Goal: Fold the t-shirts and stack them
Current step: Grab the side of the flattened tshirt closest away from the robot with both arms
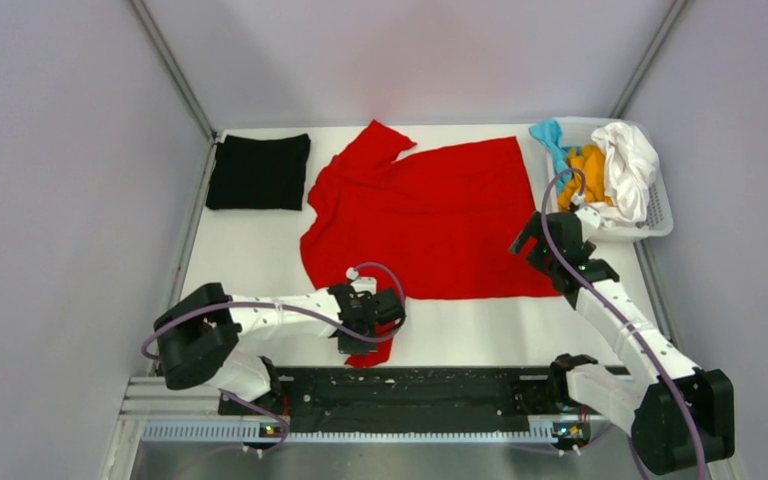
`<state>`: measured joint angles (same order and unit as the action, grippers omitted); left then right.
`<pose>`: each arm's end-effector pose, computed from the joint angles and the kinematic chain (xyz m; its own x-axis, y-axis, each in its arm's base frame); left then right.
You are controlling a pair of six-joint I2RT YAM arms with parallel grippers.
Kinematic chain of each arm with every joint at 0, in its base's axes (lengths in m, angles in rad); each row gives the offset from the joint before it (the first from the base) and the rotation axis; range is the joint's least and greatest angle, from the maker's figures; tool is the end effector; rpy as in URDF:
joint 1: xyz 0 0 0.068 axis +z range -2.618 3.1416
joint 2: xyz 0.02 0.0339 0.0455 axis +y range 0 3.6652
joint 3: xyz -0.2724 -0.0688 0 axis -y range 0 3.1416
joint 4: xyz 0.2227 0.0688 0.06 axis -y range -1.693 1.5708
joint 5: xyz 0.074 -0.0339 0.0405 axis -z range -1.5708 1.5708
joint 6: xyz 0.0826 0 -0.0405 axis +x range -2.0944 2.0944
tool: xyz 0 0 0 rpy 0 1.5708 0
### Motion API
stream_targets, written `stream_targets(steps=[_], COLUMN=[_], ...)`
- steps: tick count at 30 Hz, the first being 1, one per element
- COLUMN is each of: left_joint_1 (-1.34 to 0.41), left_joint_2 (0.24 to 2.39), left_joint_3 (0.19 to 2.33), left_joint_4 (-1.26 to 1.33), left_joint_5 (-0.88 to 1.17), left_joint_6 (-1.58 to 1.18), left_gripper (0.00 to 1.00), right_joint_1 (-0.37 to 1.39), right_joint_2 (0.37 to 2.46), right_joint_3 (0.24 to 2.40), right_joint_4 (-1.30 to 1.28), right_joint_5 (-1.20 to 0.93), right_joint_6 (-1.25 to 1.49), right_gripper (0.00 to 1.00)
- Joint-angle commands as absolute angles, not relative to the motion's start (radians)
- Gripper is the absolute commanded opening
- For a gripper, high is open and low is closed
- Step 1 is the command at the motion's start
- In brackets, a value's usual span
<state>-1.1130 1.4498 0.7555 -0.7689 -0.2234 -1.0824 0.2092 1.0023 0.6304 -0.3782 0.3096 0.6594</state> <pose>0.1107 -0.1832 0.1339 -0.9694 0.0190 -0.2449 0.0175 0.9998 0.0085 0.2149 0.0199 0.2139 -0.5147 0.4873 -0.7055 0.4245 0.8597 0.2841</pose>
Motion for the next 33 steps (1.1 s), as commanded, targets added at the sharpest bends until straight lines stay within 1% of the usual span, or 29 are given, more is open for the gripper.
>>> stream_targets(steps=[1,5,9,10,14,18,20,22,24,26,29,30,32,33], left_joint_1=[-1.116,-1.117,-1.117,-1.117,-1.117,-1.117,-1.117,-1.117,-1.117,-1.117,-1.118,-1.117,-1.117,-1.117], left_joint_2=[1.528,1.493,1.398,1.378,1.332,1.303,1.294,1.291,1.297,1.305,1.316,1.319,1.32,1.318], left_joint_3=[0.714,0.714,0.682,0.673,0.66,0.655,0.645,0.643,0.648,0.652,0.66,0.661,0.662,0.664], left_joint_4=[-0.789,-0.814,-0.796,-0.777,-0.739,-0.73,-0.714,-0.709,-0.713,-0.718,-0.727,-0.728,-0.735,-0.738], left_joint_5=[-0.282,-0.279,-0.254,-0.238,-0.224,-0.229,-0.224,-0.22,-0.221,-0.227,-0.232,-0.232,-0.236,-0.241], left_joint_6=[-1.118,-1.111,-1.083,-1.071,-1.045,-1.033,-1.026,-1.019,-1.016,-1.016,-1.021,-1.022,-1.025,-1.026], left_gripper=[0.0,0.0,0.0,0.0,0.0,0.0,0.0,0.0,0.0,0.0,0.0,0.0,0.0,0.0], right_joint_1=[0.198,0.19,0.181,0.169,0.154,0.155,0.154,0.155,0.154,0.154,0.154,0.153,0.154,0.153], right_joint_2=[0.983,0.981,0.962,0.955,0.943,0.973,1.003,1.044,1.096,1.129,1.164,1.173,1.19,1.198], right_joint_3=[0.618,0.587,0.505,0.484,0.421,0.383,0.367,0.369,0.379,0.386,0.392,0.394,0.404,0.409], right_joint_4=[-0.395,-0.442,-0.485,-0.485,-0.424,-0.362,-0.316,-0.29,-0.268,-0.244,-0.197,-0.184,-0.173,-0.177], right_joint_5=[0.355,0.395,0.553,0.554,0.515,0.502,0.499,0.497,0.498,0.497,0.484,0.475,0.462,0.459], right_joint_6=[0.68,0.733,0.821,0.847,0.856,0.885,0.884,0.884,0.879,0.876,0.87,0.868,0.856,0.852], right_gripper=[0.99,0.99,0.96,0.95,0.89,0.78,0.72,0.7,0.65,0.63,0.54,0.46,0.33,0.24])
